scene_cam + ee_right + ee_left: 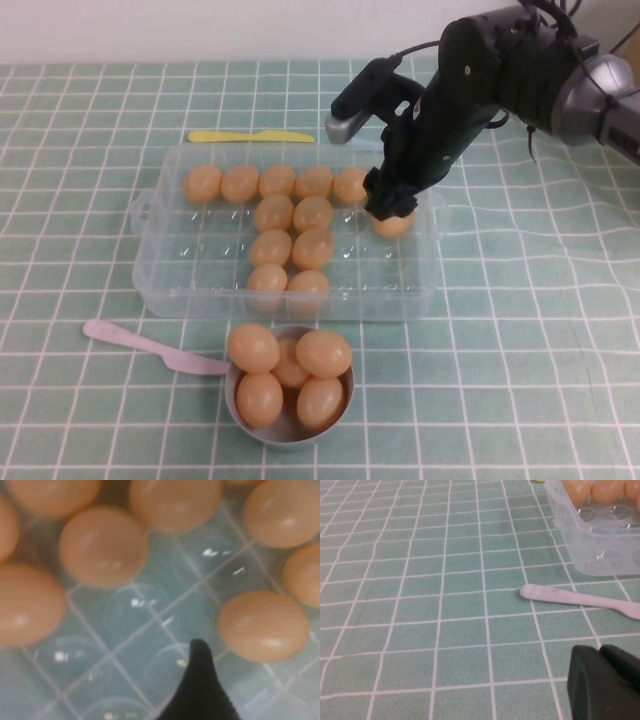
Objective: Take an egg out of the egg box
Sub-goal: Pick up the egg from the plastic box
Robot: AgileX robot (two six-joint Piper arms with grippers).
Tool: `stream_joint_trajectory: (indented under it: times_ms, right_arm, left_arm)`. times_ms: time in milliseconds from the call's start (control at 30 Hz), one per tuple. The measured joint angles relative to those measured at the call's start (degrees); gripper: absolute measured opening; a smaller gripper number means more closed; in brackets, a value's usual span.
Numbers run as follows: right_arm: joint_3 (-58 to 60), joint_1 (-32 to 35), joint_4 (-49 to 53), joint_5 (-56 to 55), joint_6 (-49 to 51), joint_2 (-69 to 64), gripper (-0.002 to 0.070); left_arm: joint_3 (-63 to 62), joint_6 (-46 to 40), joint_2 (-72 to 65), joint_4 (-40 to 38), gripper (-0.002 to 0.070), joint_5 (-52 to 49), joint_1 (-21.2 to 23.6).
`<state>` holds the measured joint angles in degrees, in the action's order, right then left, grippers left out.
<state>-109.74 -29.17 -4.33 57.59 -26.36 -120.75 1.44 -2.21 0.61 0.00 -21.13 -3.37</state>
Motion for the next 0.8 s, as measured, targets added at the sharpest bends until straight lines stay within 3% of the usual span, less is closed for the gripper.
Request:
stream_joint_trajectory:
  times_ms: [233, 800]
  right_arm:
    - [0.0, 0.1, 0.7, -2.3, 12.7, -0.8, 0.0452]
    - [0.0, 0.1, 2.9, -1.6, 12.9, -4.0, 0.0457]
  left_arm:
    - [0.0, 0.0, 0.0, 0.0, -0.0003, 0.0, 0.1]
    - [0.0, 0.0, 0.0, 0.0, -0.0003, 0.0, 0.1]
